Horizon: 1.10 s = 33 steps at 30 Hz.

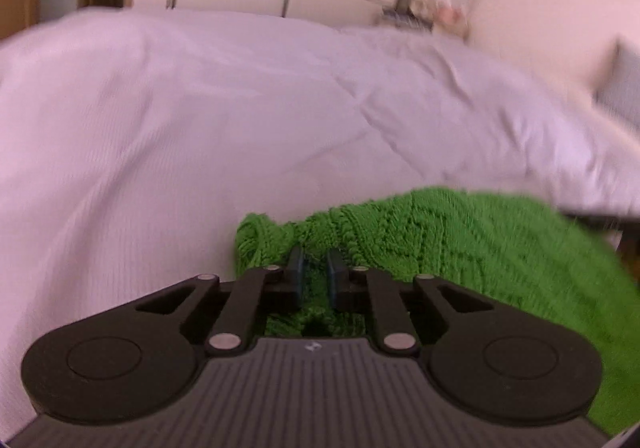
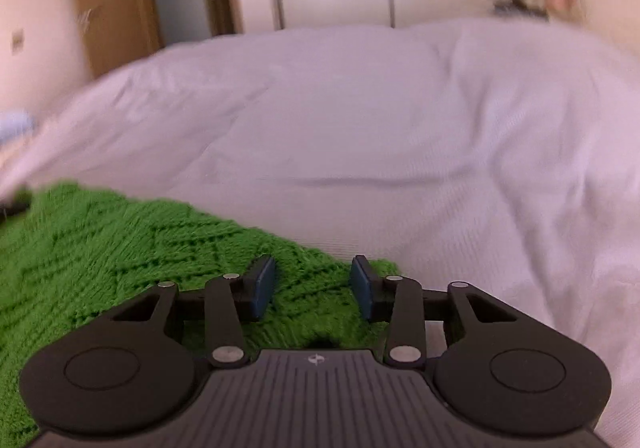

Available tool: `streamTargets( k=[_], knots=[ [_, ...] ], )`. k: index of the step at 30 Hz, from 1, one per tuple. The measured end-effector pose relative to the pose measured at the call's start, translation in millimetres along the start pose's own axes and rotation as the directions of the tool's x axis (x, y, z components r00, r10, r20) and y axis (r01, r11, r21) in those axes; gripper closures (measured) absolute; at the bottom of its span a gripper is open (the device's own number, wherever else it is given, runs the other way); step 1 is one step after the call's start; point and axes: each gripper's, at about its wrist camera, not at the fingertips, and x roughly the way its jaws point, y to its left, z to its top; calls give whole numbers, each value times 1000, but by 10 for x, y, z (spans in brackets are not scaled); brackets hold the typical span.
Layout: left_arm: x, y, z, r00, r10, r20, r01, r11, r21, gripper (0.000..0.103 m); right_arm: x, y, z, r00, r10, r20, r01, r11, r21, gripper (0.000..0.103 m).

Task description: Fold clothes

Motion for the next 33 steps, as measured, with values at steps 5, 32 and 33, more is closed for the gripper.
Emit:
streamTargets(
  k=[5,32,33],
  knots=[
    [-147,125,58,1000,-1,-2,1,990,-138,98,-58,-75,24,999,-38,3,37,994,105,75],
    [-1641,-1734,-985,928,346,-140,-338,938,80,85,-1913,1295,-1195,989,-130,-66,135,988,77,56],
    [-1703,-1758,-967,923,358,-142,-350,934,74,84,-1981,1315,-1203,990,-128,-53,133,987,93,51]
  ],
)
